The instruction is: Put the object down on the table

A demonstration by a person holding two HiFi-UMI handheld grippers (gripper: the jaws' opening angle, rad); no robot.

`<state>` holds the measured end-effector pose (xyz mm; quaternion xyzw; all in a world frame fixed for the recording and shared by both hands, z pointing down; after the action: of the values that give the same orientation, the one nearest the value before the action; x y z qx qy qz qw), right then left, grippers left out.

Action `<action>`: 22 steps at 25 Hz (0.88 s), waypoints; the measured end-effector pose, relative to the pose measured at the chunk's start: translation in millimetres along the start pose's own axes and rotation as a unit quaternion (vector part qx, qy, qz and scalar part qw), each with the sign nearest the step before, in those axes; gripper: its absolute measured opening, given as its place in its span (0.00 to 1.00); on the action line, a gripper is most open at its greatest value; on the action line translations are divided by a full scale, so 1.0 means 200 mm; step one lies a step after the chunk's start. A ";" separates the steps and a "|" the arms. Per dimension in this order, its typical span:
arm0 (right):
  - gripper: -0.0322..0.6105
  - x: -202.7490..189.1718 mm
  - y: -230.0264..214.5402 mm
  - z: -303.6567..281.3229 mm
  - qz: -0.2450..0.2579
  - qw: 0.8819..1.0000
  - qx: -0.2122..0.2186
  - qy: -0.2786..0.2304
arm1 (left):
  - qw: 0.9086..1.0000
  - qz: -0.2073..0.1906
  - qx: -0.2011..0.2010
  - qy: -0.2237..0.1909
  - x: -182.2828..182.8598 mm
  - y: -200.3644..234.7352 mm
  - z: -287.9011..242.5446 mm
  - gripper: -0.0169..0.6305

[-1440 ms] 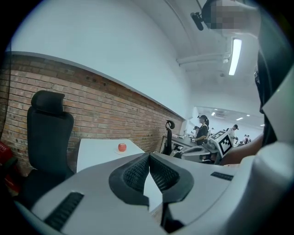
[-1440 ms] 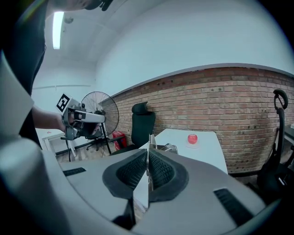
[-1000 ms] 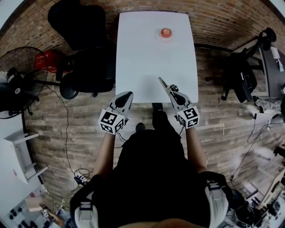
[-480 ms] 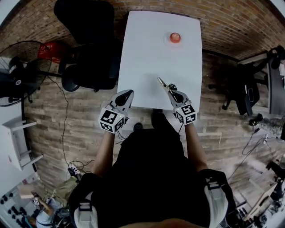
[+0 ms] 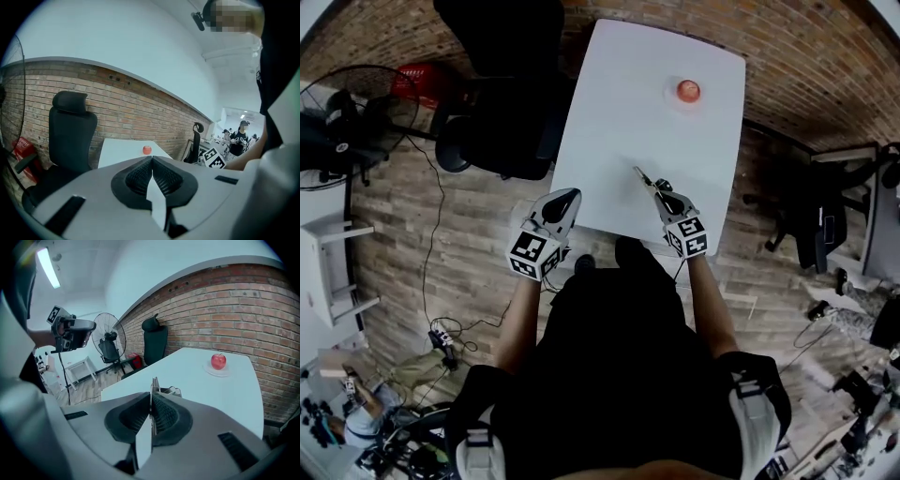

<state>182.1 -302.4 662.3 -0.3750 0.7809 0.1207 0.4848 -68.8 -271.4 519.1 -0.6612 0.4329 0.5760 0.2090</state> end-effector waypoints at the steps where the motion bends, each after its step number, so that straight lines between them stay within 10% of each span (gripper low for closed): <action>1: 0.06 -0.01 -0.01 -0.02 0.002 1.000 0.005 0.005 | 1.000 0.001 0.005 0.000 0.00 0.00 0.00 0.06; 22: 0.06 -0.16 -0.13 -0.28 0.019 0.994 0.076 0.077 | 0.997 0.015 0.081 0.005 -0.03 -0.02 0.07 0.06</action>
<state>171.9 -335.7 722.2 -0.3306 0.8298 0.0404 0.4478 -73.2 -256.0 520.4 -0.6381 0.4893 0.5388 0.2513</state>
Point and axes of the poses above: the fingertips, and each gripper's own axes: z backward along the fingers, y to its left, x out of its top, the point moved 5 cm from there along z, backward along the fingers, and after that the axes turned 7 degrees about -y, right-handed, at the moved point
